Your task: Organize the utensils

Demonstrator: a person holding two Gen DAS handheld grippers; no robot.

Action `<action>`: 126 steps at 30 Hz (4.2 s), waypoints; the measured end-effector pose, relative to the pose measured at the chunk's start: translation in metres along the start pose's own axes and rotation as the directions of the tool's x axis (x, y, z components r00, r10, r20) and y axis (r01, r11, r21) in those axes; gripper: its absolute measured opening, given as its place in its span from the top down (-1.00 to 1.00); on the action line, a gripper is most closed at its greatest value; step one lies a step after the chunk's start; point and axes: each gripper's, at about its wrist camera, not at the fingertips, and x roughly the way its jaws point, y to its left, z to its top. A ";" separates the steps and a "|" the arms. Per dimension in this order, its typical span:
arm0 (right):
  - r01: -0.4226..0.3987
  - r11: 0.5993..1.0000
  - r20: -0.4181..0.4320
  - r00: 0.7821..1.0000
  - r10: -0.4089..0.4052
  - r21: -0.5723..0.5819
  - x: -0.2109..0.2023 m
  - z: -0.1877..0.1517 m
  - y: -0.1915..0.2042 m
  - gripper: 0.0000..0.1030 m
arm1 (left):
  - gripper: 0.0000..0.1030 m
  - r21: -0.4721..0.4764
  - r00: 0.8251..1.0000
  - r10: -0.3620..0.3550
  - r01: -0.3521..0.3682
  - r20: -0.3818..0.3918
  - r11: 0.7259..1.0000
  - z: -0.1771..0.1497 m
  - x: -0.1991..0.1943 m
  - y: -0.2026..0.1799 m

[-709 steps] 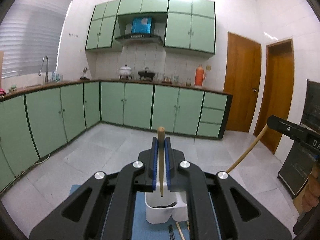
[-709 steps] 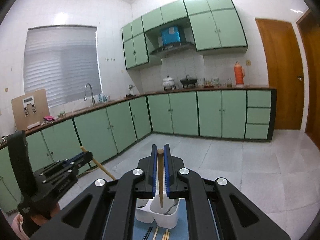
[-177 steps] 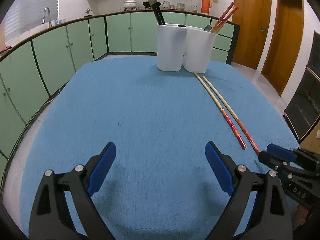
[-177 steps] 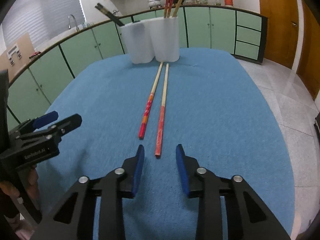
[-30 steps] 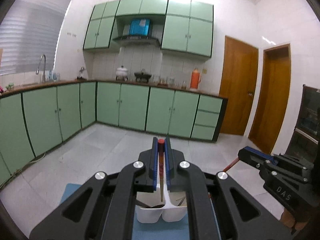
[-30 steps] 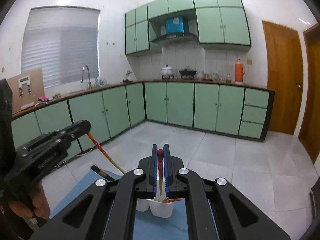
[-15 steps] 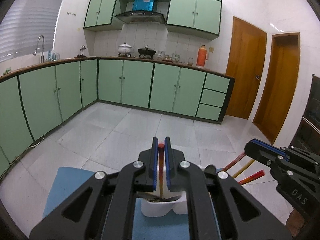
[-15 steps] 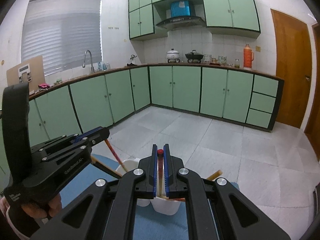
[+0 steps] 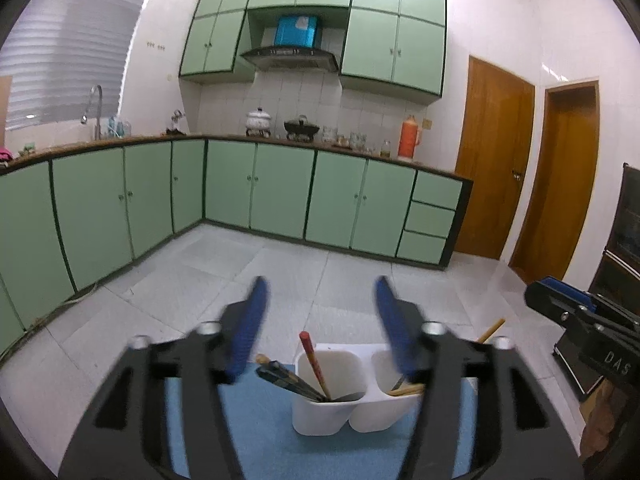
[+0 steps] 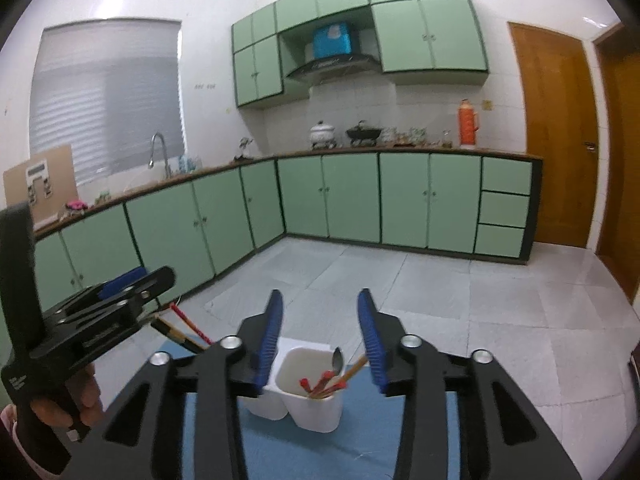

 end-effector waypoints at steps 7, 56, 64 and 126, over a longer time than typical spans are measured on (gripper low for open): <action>0.023 0.998 0.042 0.999 -0.025 0.050 -0.048 -0.009 -0.011 -0.33 | -0.70 0.024 0.999 0.001 -0.002 0.044 1.000 -0.003 -0.051 -0.005; -0.029 0.998 0.036 0.999 0.031 -0.047 -0.185 -0.069 0.062 -0.88 | -0.89 0.155 1.000 0.003 -0.005 0.011 0.988 -0.060 -0.219 -0.030; -0.030 0.998 0.036 0.999 0.032 -0.047 -0.186 -0.070 0.063 -0.88 | -0.89 0.150 1.000 0.007 -0.008 0.009 0.989 -0.060 -0.220 -0.029; -0.034 0.998 0.036 0.999 0.035 -0.050 -0.190 -0.071 0.069 -0.88 | -0.89 0.146 1.000 0.015 -0.017 0.015 0.989 -0.058 -0.223 -0.025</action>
